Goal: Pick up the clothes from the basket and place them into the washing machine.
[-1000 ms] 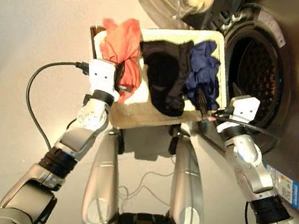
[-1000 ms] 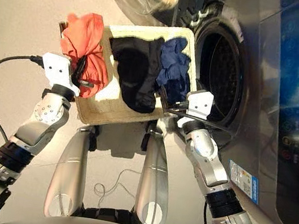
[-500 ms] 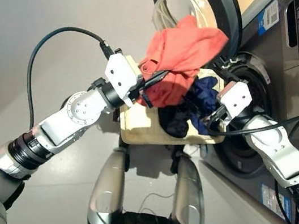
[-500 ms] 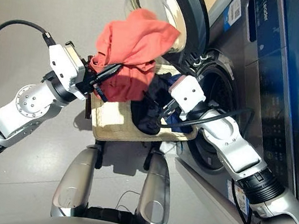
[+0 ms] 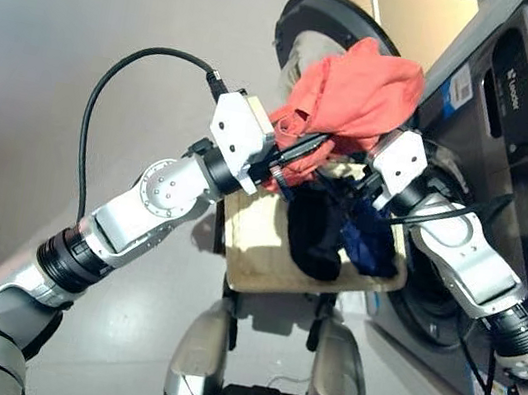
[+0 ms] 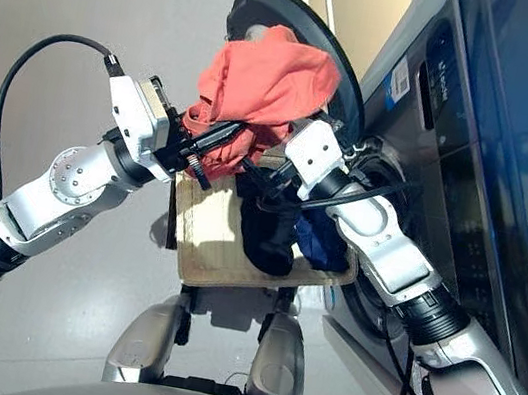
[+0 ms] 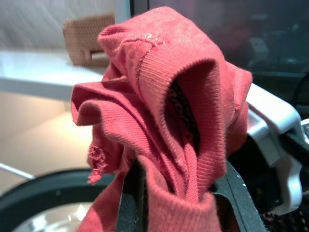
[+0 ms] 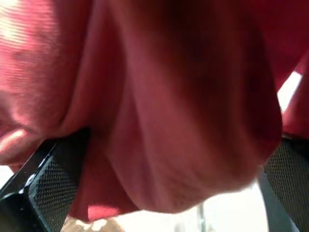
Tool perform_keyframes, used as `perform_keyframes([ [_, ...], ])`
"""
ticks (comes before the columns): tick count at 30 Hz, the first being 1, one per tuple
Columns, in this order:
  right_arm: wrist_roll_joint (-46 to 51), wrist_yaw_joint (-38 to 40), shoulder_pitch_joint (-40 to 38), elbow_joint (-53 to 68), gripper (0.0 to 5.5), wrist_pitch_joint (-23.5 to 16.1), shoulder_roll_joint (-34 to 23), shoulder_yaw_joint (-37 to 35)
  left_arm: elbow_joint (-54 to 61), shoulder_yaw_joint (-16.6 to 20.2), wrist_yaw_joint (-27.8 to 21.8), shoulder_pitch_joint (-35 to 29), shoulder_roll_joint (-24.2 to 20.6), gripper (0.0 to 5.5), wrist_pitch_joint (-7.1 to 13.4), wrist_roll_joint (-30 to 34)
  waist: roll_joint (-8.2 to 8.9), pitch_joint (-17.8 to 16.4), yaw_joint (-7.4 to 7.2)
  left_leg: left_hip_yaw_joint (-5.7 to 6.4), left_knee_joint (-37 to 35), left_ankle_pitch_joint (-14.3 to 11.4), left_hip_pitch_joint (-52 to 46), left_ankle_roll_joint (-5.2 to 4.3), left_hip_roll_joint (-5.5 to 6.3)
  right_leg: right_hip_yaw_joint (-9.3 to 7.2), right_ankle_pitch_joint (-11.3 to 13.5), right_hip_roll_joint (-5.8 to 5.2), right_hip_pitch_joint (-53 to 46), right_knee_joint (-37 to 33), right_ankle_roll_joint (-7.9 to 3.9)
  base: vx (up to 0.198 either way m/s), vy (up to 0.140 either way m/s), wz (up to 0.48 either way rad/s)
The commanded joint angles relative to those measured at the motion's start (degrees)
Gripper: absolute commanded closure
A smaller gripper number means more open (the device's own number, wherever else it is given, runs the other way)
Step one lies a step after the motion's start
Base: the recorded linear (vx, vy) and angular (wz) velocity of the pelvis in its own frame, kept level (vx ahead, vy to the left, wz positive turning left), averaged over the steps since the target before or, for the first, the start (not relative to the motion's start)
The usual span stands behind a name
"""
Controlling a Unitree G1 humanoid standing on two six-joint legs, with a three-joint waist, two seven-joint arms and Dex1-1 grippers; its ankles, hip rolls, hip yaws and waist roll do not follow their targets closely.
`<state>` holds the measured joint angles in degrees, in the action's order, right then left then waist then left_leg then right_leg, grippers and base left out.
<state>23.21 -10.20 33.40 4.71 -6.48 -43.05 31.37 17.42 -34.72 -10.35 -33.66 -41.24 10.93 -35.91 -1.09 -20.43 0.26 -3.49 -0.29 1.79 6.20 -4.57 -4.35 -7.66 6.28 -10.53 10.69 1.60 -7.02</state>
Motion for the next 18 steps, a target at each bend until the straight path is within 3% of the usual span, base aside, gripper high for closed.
perform_keyframes([
  [1, -0.9, -0.1, 1.7, 1.0, 0.0, -1.9, 4.2, 1.8, 5.3, -1.1, -0.7, 0.3, 2.2, 5.5, 3.1, 0.3, 2.64, 5.6, 0.82, -2.06, -3.9, 2.7, -0.1, 0.48, 2.42, 1.68, -0.1, -2.25, -2.3, -0.8, -4.12, 0.0, 0.0, 0.0],
  [18, -0.4, -1.2, 1.0, 0.7, 0.0, -1.6, 7.7, 2.9, 5.3, -0.6, -0.4, 1.1, 3.3, 5.5, 3.1, 1.1, 3.2, 6.1, 1.46, -2.01, -3.8, 2.3, -0.9, 0.85, 2.43, 1.72, -0.1, -2.77, -3.0, -1.1, -4.45, 0.0, 0.0, 0.0],
])
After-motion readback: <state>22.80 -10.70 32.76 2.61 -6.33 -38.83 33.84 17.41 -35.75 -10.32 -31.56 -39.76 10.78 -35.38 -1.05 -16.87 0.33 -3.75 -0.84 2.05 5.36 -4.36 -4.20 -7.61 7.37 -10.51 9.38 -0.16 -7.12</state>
